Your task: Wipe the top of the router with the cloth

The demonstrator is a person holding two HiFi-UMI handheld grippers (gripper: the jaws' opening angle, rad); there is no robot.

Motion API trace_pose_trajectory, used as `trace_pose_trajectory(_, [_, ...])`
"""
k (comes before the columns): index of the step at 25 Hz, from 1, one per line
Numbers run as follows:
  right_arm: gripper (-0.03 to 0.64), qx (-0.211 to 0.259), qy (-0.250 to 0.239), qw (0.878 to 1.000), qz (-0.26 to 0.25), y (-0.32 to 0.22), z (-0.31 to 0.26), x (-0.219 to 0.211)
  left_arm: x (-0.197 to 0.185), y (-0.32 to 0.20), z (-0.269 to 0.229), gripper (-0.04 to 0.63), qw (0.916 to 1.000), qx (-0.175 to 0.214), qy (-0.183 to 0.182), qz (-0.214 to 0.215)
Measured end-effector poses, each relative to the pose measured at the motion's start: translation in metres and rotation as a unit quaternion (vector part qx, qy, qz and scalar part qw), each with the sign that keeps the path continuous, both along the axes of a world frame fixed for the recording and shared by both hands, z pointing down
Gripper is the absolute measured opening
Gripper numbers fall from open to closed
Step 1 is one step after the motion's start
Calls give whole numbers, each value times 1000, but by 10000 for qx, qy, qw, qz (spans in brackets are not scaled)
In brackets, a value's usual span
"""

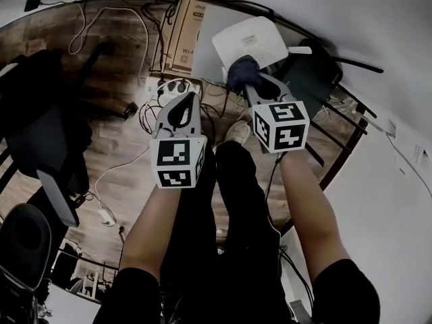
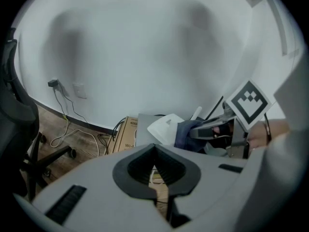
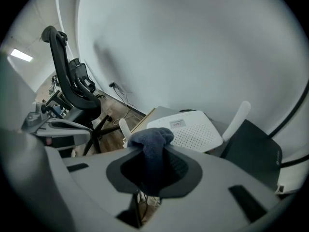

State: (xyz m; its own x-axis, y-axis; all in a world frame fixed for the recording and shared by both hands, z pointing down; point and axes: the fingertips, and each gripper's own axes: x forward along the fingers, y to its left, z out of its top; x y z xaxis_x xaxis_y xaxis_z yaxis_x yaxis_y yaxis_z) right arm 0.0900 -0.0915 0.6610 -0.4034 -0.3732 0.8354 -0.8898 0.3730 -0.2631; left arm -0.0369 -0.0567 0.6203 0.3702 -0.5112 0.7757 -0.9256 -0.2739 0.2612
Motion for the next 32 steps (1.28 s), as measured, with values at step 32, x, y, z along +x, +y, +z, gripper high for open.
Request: trace_pose_trajectory(32, [41, -13, -326, 9842, -1740, -88, 45, -64, -45, -10, 20, -6, 9993, -322, 186, -26])
